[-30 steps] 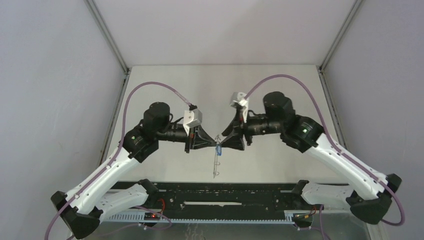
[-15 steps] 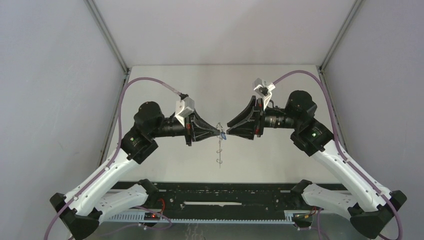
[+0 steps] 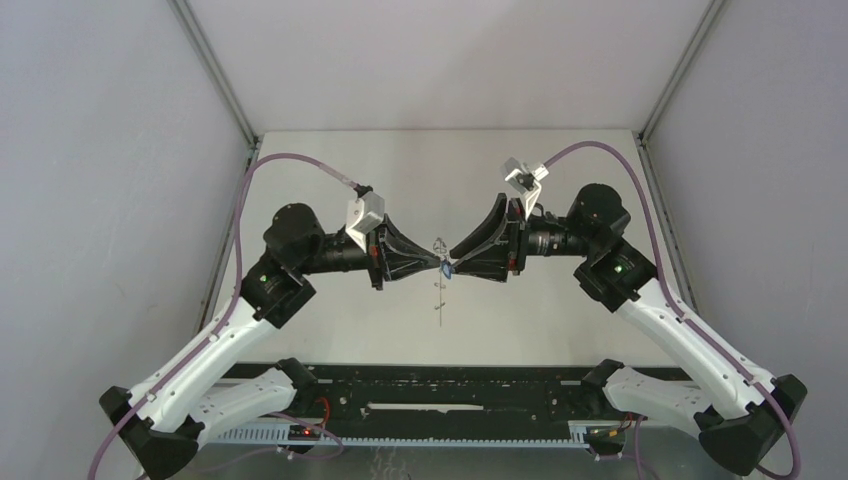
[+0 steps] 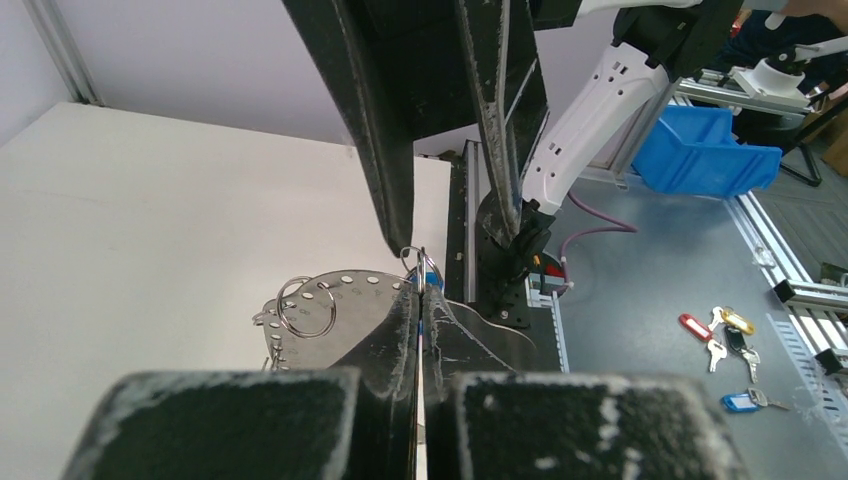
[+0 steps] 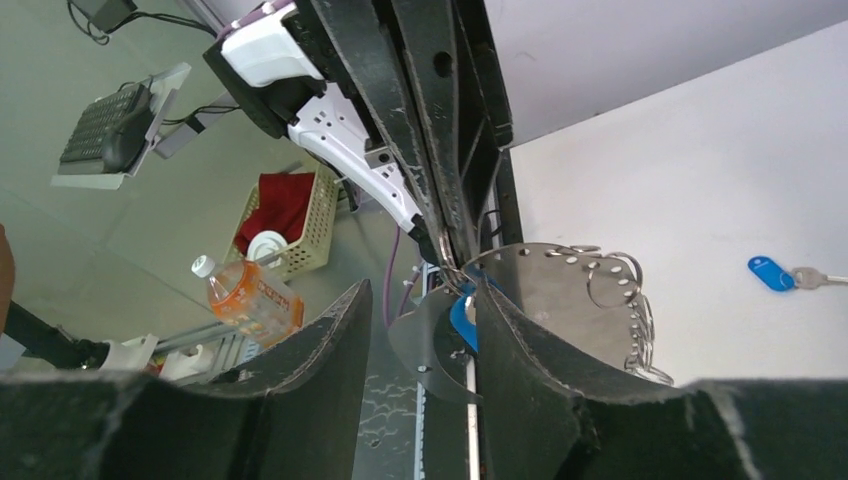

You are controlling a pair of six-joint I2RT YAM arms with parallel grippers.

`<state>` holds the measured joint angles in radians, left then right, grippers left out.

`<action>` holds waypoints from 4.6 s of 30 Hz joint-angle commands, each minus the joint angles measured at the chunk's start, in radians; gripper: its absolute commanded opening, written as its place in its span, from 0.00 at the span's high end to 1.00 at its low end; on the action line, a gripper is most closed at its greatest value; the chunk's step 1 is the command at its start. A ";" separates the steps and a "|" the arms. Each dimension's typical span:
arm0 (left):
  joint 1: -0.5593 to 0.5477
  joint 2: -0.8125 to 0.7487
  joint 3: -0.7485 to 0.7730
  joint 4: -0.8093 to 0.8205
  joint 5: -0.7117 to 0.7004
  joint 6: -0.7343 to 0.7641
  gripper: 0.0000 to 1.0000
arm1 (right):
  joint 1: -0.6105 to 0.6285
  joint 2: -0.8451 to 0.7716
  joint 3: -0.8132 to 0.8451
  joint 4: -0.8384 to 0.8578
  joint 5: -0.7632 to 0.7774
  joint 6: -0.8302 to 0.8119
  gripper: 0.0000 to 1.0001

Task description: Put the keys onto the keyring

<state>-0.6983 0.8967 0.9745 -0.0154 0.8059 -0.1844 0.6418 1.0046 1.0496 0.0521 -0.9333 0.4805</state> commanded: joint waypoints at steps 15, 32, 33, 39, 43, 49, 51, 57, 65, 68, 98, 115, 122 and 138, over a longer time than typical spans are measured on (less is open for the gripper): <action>-0.002 -0.015 0.083 0.066 -0.034 -0.029 1.00 | 0.088 -0.035 -0.002 -0.136 0.213 -0.152 0.68; 0.000 -0.022 0.073 0.063 -0.051 -0.013 1.00 | 0.104 -0.065 -0.002 -0.222 0.244 -0.206 1.00; -0.001 -0.022 0.073 0.064 -0.054 -0.012 1.00 | 0.107 -0.064 -0.002 -0.235 0.238 -0.212 1.00; 0.002 -0.018 0.073 0.065 -0.063 -0.005 1.00 | 0.114 -0.060 0.004 -0.285 0.190 -0.243 1.00; 0.002 -0.020 0.072 0.058 -0.058 0.001 1.00 | 0.081 -0.050 0.071 -0.358 0.155 -0.278 0.80; 0.002 -0.021 0.066 0.048 -0.031 0.011 1.00 | -0.009 -0.057 0.144 -0.326 0.097 -0.286 0.48; 0.002 -0.019 0.066 0.046 -0.019 0.013 1.00 | -0.021 -0.050 0.145 -0.275 0.068 -0.270 0.47; 0.003 -0.018 0.063 0.045 0.002 0.011 1.00 | -0.021 0.005 0.145 -0.132 -0.009 -0.217 0.54; 0.002 -0.014 0.059 0.052 -0.004 0.003 1.00 | 0.017 0.042 0.145 -0.061 -0.026 -0.199 0.56; 0.002 -0.013 0.058 0.055 -0.007 0.001 1.00 | 0.035 0.051 0.145 -0.061 -0.027 -0.198 0.61; 0.002 -0.025 0.051 0.058 0.005 0.002 1.00 | 0.065 0.072 0.144 -0.102 0.054 -0.229 0.64; 0.002 -0.025 0.043 0.053 -0.009 0.011 1.00 | 0.079 0.060 0.145 -0.127 0.053 -0.256 1.00; 0.002 -0.021 0.022 0.023 -0.043 0.034 0.81 | 0.113 0.054 0.225 -0.378 0.124 -0.378 1.00; 0.003 0.032 0.140 -0.345 0.081 0.350 0.66 | 0.350 0.255 0.570 -0.974 0.471 -0.702 1.00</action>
<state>-0.6983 0.9173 1.0401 -0.2840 0.8413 0.0681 0.9360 1.2255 1.5394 -0.7792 -0.5484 -0.1425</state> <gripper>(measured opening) 0.355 0.006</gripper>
